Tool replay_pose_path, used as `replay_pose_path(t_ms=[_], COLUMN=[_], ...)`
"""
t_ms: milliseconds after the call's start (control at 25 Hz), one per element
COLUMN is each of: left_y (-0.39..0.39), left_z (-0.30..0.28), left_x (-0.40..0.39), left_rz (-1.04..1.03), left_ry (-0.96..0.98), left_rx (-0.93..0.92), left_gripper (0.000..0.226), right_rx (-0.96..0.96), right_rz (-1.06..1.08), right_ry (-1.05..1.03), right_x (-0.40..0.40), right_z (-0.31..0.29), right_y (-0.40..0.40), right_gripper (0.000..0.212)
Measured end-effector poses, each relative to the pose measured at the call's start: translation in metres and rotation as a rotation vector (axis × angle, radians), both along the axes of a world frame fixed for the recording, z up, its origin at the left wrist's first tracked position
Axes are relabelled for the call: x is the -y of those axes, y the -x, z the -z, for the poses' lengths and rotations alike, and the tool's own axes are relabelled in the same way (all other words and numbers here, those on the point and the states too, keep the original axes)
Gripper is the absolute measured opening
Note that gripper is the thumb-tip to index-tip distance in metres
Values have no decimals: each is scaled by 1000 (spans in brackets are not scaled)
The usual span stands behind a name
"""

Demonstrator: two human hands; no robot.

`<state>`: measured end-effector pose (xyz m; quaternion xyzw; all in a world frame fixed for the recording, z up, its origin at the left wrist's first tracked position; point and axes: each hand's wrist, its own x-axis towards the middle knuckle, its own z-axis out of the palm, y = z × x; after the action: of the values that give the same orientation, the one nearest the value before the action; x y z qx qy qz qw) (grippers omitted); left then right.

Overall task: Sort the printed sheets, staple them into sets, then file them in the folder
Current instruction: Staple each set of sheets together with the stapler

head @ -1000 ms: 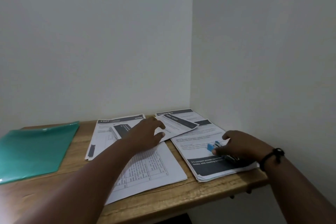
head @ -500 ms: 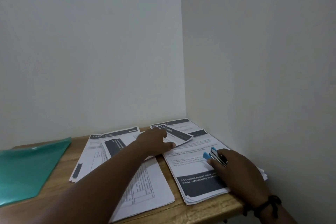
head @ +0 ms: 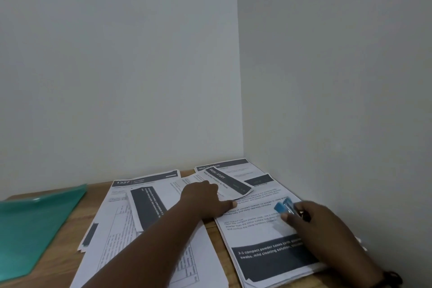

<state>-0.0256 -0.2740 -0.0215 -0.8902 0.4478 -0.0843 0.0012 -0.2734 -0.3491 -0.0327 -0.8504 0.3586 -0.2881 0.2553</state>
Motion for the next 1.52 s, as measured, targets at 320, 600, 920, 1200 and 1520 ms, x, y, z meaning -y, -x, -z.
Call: replay_pose_path(t_ms=[320,600,920,1200,1520], left_y=[0,1,-4,-1,0], left_z=[6,9,9,7,-22], left_x=[-4,-7,-4,-8,-17], left_rz=[24,49,55,75,135], left_ry=[26,45,51,91,708], left_rx=[80,64,45,25,76], left_gripper=[86,83,81,75,53], right_rx=[499,-380,-240,-154,154], right_rz=[-168,-5,-69,-158,-270], right_ry=[-477,54,-168,-332,-247], right_x=[38,85,89,89,66], right_z=[-104,-30,-34,-41,-75], right_y=[-143,-215,-208,-198,-183], right_gripper=[12,51,39,22,11])
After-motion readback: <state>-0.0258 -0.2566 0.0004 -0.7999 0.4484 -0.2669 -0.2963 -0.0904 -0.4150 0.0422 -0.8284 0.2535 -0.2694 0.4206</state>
